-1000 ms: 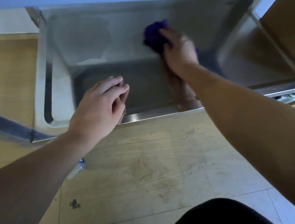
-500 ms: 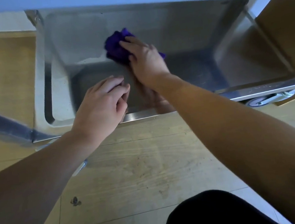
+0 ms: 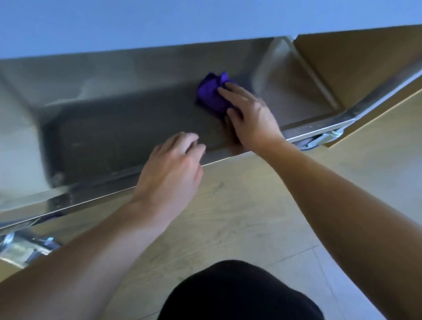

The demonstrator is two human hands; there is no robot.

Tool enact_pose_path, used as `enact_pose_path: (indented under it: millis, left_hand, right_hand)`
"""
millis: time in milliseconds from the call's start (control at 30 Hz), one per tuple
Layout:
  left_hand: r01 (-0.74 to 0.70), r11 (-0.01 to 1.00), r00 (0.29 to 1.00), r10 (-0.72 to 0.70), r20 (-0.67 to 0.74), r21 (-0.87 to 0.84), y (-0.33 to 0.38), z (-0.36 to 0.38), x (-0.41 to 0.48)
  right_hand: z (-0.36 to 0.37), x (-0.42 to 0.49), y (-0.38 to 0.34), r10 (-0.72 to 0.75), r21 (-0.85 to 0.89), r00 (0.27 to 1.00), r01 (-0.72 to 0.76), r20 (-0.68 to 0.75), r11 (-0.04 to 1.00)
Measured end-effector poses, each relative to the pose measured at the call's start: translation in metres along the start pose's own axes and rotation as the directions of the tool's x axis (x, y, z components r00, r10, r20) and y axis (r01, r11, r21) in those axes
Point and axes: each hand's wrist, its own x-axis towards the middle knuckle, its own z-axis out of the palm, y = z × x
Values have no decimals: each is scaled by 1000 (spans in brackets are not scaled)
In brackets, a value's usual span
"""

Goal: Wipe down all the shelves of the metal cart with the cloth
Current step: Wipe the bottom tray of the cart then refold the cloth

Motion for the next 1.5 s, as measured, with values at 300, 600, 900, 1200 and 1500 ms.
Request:
enact_pose_path:
  millis: [300,600,900,1200,1500]
  left_hand:
    - [38,998,991,-32,-133,48,11,19,-5]
    - [21,999,989,-16,-145,36,14,26,-2]
    - [20,1000,990,-20,-142,-1,22,30,-4]
    - [15,998,996,-21,-83,-64,14,16,-9]
    - [125,992,985,-122,-121,20,-61,-65,-87]
  right_hand:
    - [5,-35,-20,-51,-10,990,50,-134,999]
    - [-64,-7,131,321,-63,934,-334,-157,941]
    - [-25,-24,50,222,5,965,-224,-141,975]
    - [-3,-50,-38,66,63,994,-61,-90,996]
    - [0,-41,-64,67,53,998,-66,-8,996]
